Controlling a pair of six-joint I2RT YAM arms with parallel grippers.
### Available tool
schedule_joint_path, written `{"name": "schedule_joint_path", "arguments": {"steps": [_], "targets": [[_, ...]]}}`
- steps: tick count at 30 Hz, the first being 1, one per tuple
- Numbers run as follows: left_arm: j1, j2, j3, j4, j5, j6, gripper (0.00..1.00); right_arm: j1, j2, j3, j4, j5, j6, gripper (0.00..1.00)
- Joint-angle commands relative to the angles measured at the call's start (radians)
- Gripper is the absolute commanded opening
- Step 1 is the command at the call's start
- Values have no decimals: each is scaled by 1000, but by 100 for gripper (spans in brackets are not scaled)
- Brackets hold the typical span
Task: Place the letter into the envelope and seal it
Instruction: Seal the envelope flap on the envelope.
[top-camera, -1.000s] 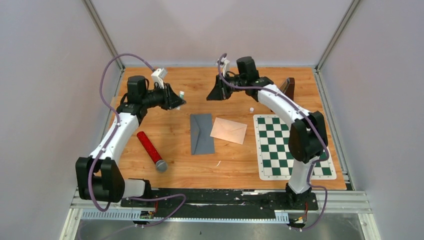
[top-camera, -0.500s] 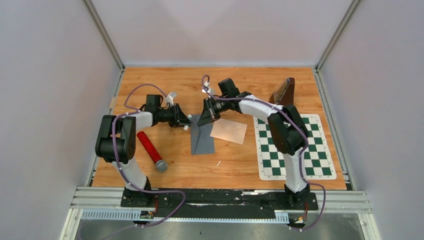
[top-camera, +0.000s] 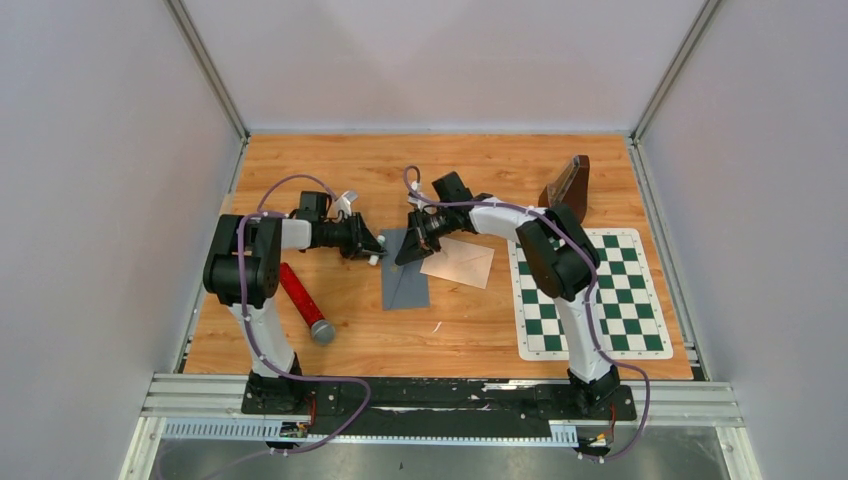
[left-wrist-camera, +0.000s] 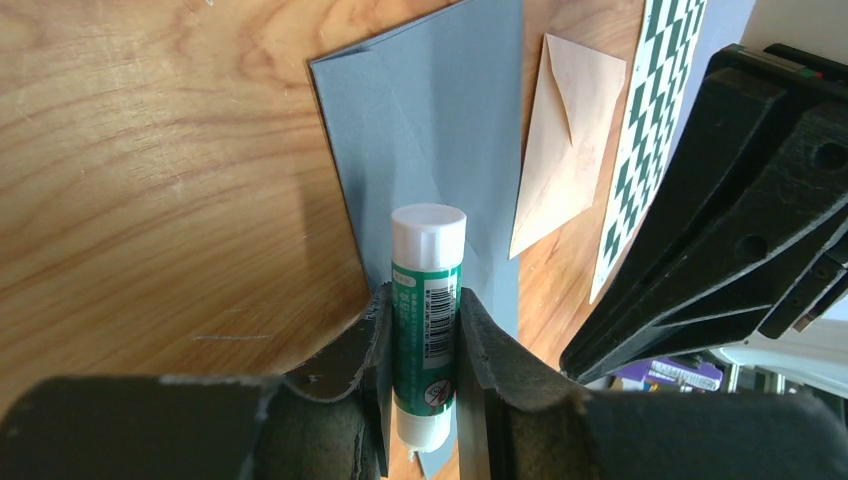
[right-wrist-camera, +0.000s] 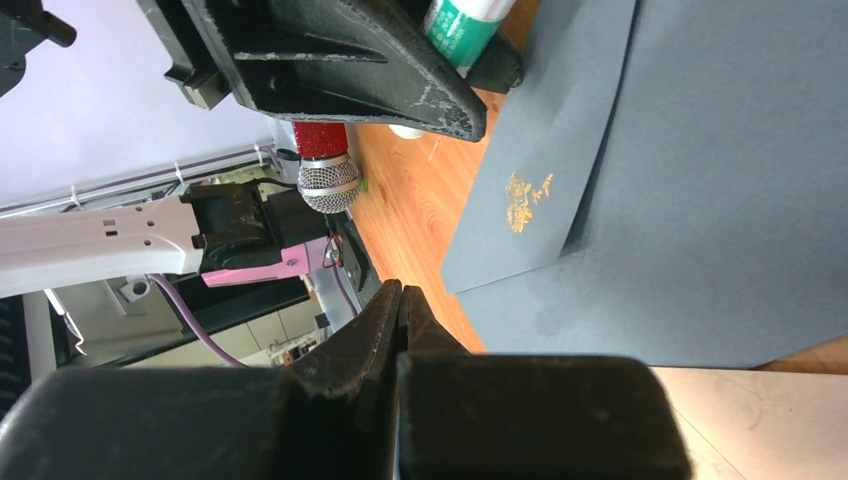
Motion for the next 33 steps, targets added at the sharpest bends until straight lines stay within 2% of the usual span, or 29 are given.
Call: {"name": "schedule_joint_path", "arguments": {"steps": [1, 7, 18, 23, 24, 28, 31, 33], "targets": [[-19, 17, 28, -28, -24, 60, 0, 1, 22, 44, 38, 5, 48, 1], [-40, 29, 48, -30, -27, 51, 0, 1, 47, 78, 32, 9, 67, 2], [-41, 27, 54, -79, -46, 66, 0, 0, 101, 74, -117, 199, 48, 0], [-40, 4, 56, -68, -36, 66, 0, -1, 126, 70, -141, 230, 42, 0], [-38, -29, 50, -49, -17, 57, 0, -1, 132, 67, -145, 236, 42, 0], [-42, -174, -90, 231, 54, -116, 0, -7, 144, 51, -157, 257, 52, 0], [-54, -188, -187, 407, 122, -273, 0, -15, 148, 30, -156, 260, 78, 0], [-74, -192, -219, 430, 125, -274, 0, -20, 149, 20, -154, 259, 97, 0]]}}
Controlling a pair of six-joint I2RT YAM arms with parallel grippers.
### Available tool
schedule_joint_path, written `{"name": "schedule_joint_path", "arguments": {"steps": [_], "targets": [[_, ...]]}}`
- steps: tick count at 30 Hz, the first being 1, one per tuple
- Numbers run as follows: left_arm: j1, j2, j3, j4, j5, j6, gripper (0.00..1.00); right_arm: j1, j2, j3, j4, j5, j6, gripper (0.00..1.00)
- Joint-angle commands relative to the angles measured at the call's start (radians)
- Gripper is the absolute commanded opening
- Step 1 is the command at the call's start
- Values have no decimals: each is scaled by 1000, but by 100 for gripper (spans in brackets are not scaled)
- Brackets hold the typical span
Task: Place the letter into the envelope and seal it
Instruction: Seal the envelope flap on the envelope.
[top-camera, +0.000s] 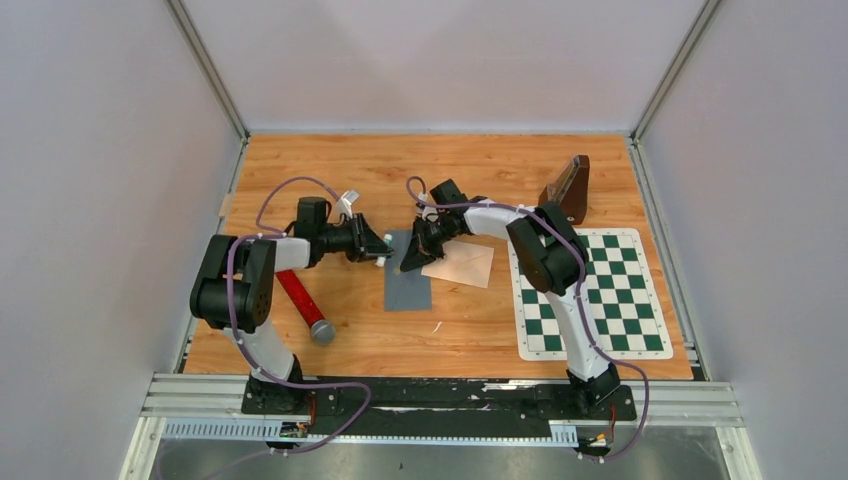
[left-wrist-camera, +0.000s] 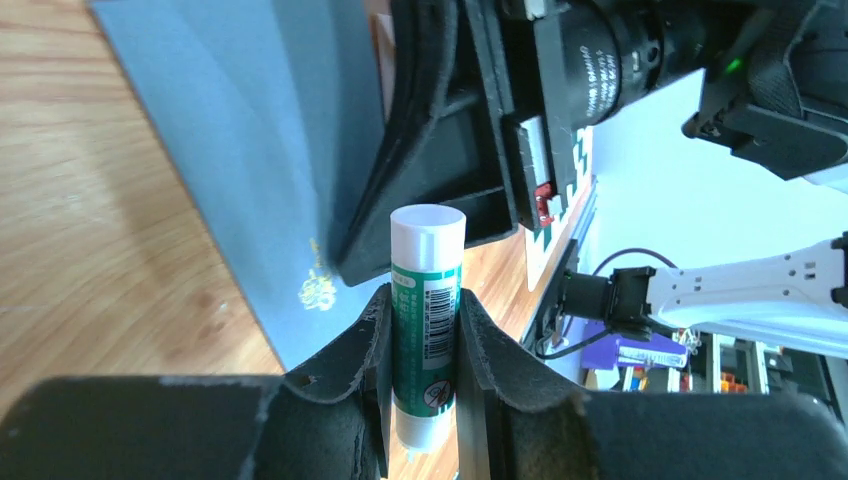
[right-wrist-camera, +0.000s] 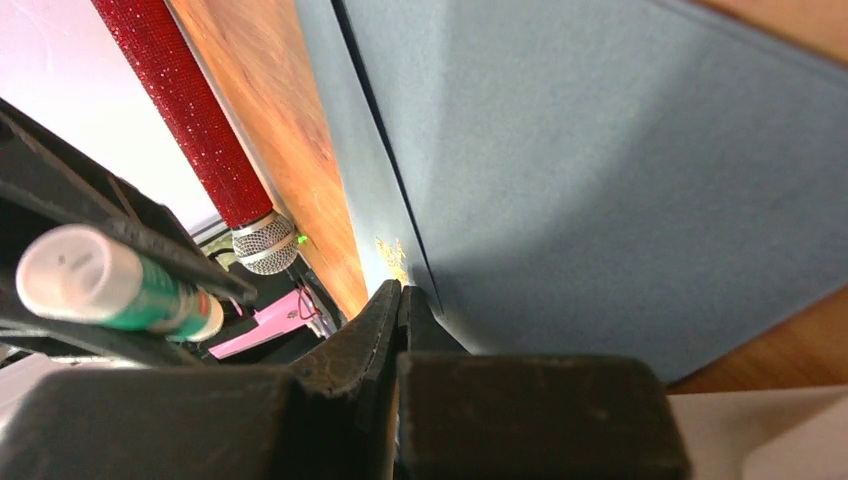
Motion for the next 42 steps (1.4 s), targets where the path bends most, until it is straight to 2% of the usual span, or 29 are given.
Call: {"name": "schedule_joint_path", "arguments": {"steps": [1, 4, 10, 17, 26, 35, 42], "targets": [[-40, -30, -55, 178, 60, -95, 0, -14, 50, -38, -39, 89, 35, 0], [-55, -13, -64, 118, 48, -43, 0, -17, 62, -57, -25, 61, 76, 0], [-65, 62, -65, 144, 24, -51, 0, -19, 66, -73, -5, 51, 122, 0], [-93, 107, -43, 91, -16, -33, 0, -19, 55, -71, -7, 85, 186, 0], [-100, 75, -102, 12, -245, -73, 0, -20, 36, -74, -47, 166, 269, 0], [-100, 81, -84, -62, -279, -39, 0, -40, 34, -25, -49, 133, 126, 0], [-99, 63, -70, -81, -269, -14, 0, -42, 43, -28, -54, 169, 91, 0]]}}
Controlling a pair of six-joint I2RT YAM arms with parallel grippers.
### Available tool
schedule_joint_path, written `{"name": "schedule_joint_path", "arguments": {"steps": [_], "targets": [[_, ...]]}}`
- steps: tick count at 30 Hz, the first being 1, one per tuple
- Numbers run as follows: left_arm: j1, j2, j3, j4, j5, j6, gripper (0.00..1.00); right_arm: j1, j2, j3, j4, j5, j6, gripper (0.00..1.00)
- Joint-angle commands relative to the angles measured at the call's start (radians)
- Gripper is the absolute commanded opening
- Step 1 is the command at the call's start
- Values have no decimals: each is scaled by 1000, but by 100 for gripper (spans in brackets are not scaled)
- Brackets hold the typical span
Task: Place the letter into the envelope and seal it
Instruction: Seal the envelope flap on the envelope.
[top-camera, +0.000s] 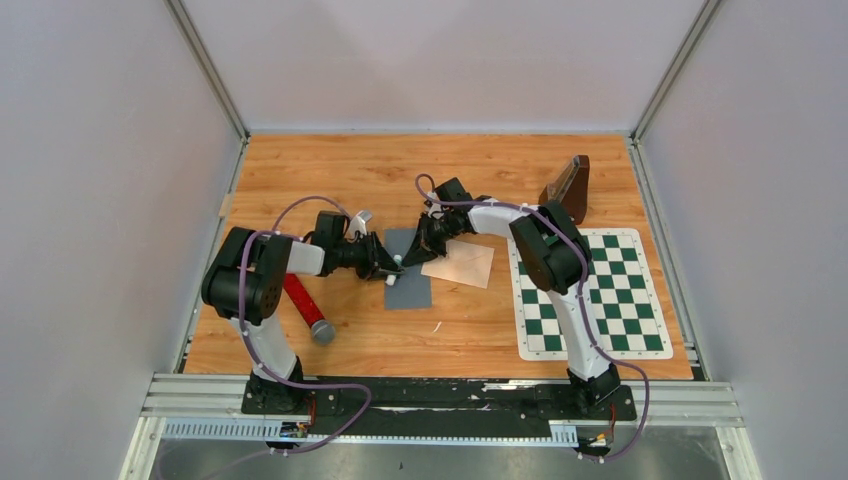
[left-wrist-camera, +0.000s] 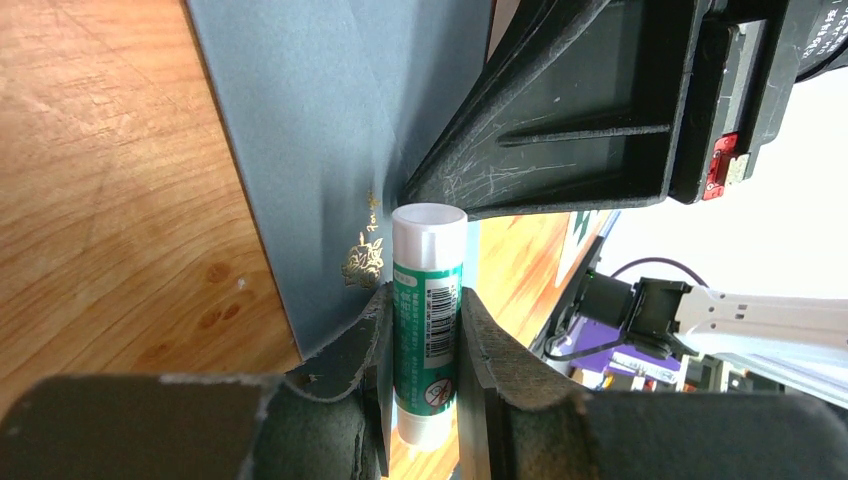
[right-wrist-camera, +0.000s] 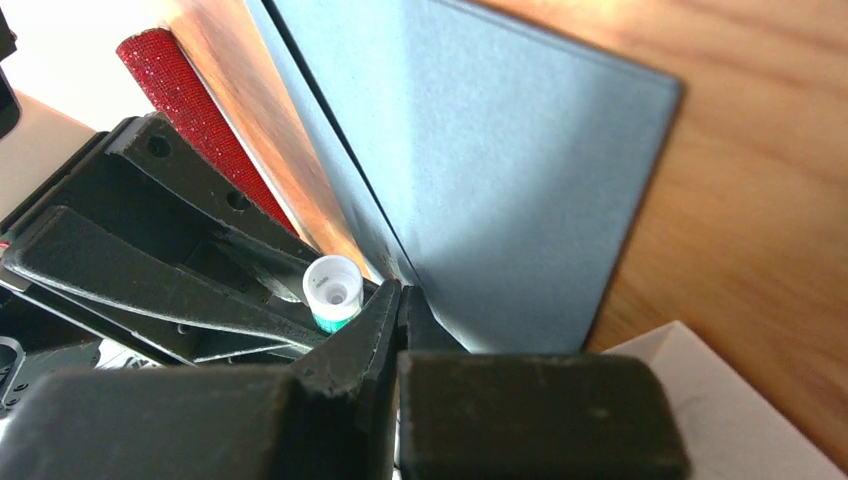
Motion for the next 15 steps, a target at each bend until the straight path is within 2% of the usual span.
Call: {"name": "schedule_joint_path", "arguments": {"steps": [1, 4, 7, 9, 15], "targets": [[1, -5, -9, -89, -145, 80, 0, -17, 53, 1, -91, 136, -51, 0], [1, -29, -2, -15, -76, 38, 0, -17, 63, 16, -93, 142, -54, 0], [1, -17, -16, 222, 34, -98, 0, -15, 64, 17, -110, 171, -31, 0], [-1, 5, -12, 283, 77, -173, 0, -16, 64, 7, -111, 172, -12, 0], [-6, 57, -4, 281, 117, -174, 0, -11, 58, -16, -108, 180, 25, 0]]}}
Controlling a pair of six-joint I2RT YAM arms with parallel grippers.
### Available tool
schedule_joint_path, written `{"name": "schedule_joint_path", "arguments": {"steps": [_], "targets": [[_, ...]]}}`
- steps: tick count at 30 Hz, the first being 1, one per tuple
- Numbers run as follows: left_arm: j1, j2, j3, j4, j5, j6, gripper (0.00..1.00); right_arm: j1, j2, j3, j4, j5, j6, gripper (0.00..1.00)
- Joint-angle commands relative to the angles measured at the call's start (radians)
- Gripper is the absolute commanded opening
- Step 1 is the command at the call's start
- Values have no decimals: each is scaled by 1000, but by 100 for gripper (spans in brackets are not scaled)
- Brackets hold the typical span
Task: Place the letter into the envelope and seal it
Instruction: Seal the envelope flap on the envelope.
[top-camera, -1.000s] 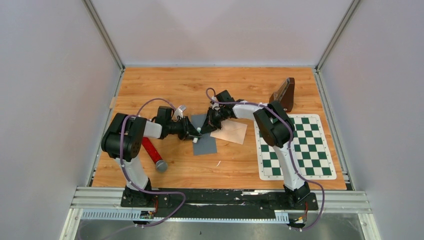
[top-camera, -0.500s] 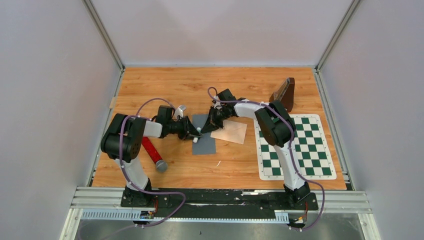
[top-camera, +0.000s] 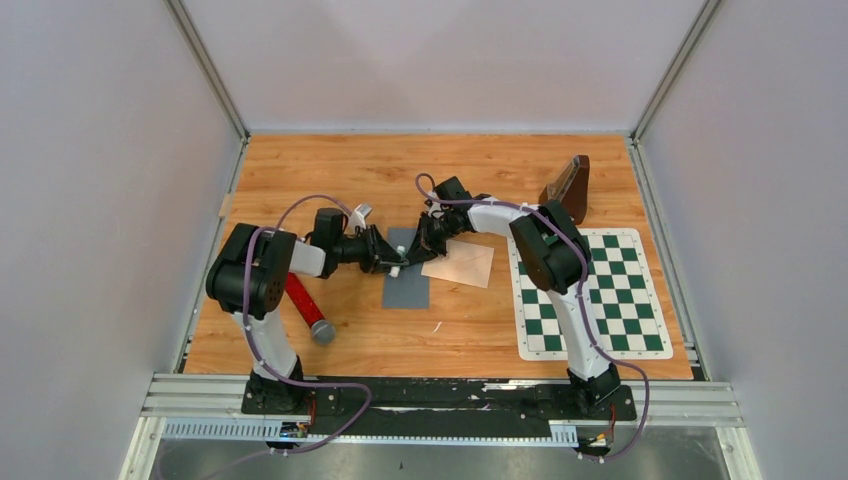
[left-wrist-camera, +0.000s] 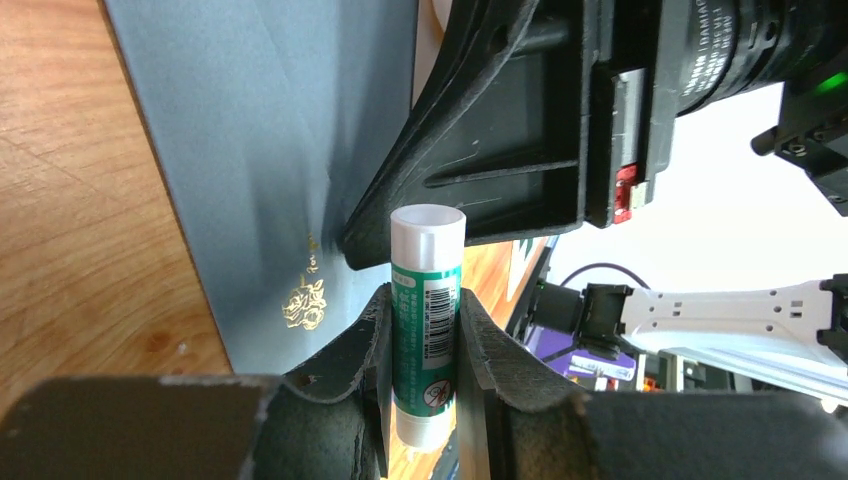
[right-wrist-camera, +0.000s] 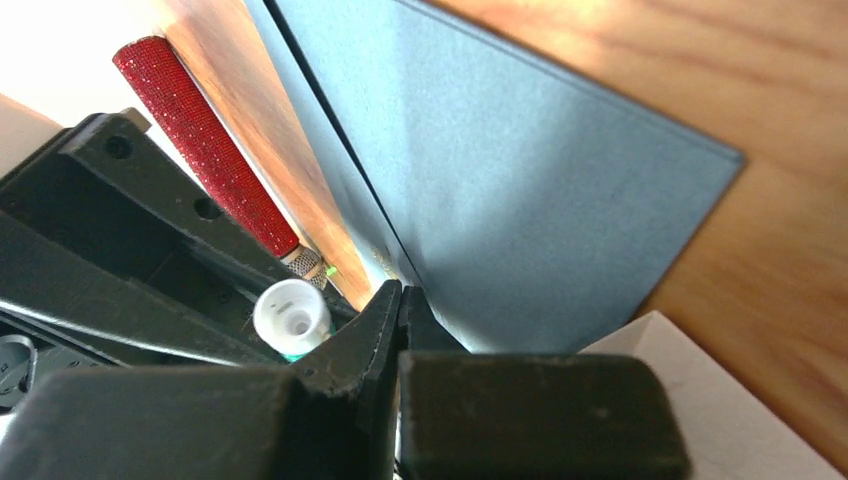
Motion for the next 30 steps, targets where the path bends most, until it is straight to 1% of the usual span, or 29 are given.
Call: {"name": "schedule_joint_path", "arguments": {"steps": [1, 2, 7, 11, 13, 18, 25, 30], "targets": [[-7, 37, 12, 49, 46, -18, 0, -11, 53, -38, -65, 168, 33, 0], [-7, 39, 19, 20, 43, 7, 0, -11, 53, -36, -61, 166, 38, 0], [-19, 67, 25, -10, 13, 40, 0, -11, 53, -28, -59, 164, 50, 0], [-21, 91, 49, -134, -53, 112, 0, -12, 48, -36, -58, 163, 53, 0], [-21, 98, 51, -169, -81, 136, 0, -12, 43, -39, -56, 163, 43, 0], [-21, 113, 42, -172, -98, 125, 0, -14, 34, -41, -55, 159, 6, 0], [-20, 135, 54, -204, -108, 146, 0, -9, 14, -59, -52, 95, -37, 0], [-21, 141, 59, -206, -108, 152, 0, -3, 8, -75, -61, 92, -52, 0]]}}
